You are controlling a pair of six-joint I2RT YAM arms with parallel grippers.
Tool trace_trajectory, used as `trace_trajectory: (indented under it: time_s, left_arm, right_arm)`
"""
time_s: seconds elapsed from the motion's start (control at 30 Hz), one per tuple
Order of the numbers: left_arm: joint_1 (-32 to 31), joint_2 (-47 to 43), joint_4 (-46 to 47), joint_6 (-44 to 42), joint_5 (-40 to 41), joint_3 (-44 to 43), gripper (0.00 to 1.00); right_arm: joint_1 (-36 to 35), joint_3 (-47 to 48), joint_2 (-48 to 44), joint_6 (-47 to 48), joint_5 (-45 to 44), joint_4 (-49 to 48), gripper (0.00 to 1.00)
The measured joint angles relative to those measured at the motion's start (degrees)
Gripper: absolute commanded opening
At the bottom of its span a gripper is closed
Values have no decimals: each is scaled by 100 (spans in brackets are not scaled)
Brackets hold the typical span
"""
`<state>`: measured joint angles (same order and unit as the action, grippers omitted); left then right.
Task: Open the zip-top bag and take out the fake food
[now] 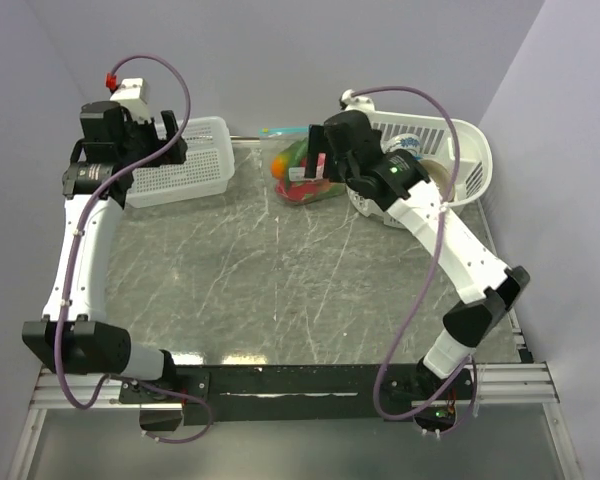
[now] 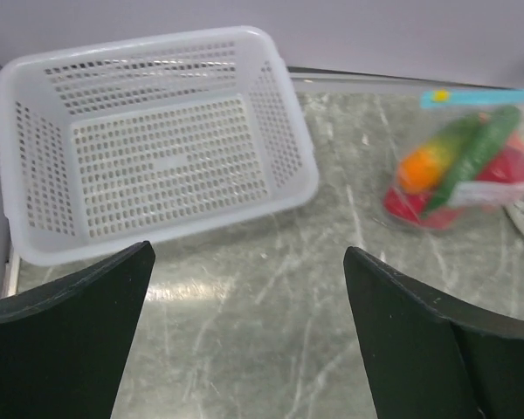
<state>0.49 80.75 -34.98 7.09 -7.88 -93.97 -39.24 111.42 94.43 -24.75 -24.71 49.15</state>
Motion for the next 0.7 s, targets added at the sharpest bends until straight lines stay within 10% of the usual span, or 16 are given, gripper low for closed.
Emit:
trace_trajectory:
  time_s: [0.47, 0.7]
  left_arm:
    - [0, 3440, 907, -367, 817, -1329, 97]
    - [2, 3657, 1222, -455, 813, -1172, 97]
  right_arm:
    - [133, 1495, 1060, 221, -297, -772, 100]
    - [315, 1464, 1910, 730, -326, -2310, 100]
